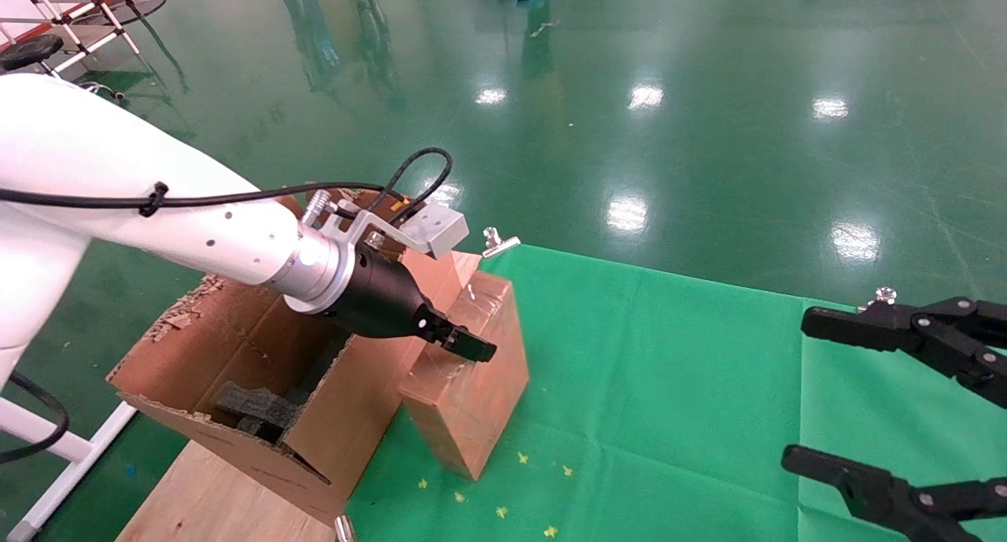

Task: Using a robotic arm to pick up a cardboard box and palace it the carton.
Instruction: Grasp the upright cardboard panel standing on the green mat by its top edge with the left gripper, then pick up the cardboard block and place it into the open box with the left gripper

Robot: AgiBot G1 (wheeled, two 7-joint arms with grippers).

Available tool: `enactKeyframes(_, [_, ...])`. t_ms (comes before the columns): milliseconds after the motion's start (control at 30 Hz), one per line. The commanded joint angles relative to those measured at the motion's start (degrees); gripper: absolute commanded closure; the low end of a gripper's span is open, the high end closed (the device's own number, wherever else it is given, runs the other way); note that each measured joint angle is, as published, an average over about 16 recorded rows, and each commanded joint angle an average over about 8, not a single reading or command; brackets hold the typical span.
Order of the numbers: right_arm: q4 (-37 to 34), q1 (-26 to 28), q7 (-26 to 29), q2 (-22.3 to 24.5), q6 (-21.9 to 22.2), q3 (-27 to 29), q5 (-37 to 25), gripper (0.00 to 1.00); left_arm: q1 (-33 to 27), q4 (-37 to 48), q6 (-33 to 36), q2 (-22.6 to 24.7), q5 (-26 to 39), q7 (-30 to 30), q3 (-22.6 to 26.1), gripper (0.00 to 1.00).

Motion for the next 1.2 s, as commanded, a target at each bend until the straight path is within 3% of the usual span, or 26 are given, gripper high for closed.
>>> enactKeyframes(33, [0.00,0.00,0.00,0.00,0.00,0.00,0.00,0.00,0.06,0.26,-0.02,0.13,0.09,-0.08,0.07,1.00])
enactKeyframes(300, [-0.03,0.02,-0.02,0.00,-0.01,-0.03,0.01,0.00,-4.21,0.85,-0.81,-2.15,-3.67,8.39,-2.80,1.00])
enactKeyframes(533, [-0.04,0.03,-0.03,0.01,0.00,-0.06,0.03,0.00,-11.14,3.80,-0.20,-8.75,-12.16,20.35,-9.48,1.00])
enactKeyframes(700, [-0.04,0.04,-0.04,0.01,0.00,-0.07,0.04,0.00,-17.62,7.95,3.07,-13.58,-13.39,27.68,-11.71,1.00])
enactKeyframes(833, [-0.04,0.04,-0.05,0.02,0.01,-0.09,0.05,0.00,-22.10,10.65,5.17,-18.04,-12.20,32.04,-10.41,1.00])
enactKeyframes(1033, [-0.04,0.04,-0.06,0.03,0.02,-0.11,0.06,0.00,-25.18,14.59,5.56,-24.85,-9.30,36.61,-4.19,1.00])
enactKeyframes(1200, [-0.04,0.05,-0.07,0.04,0.02,-0.13,0.08,0.00,-24.67,23.22,4.13,-26.47,-6.74,39.17,0.56,1.00])
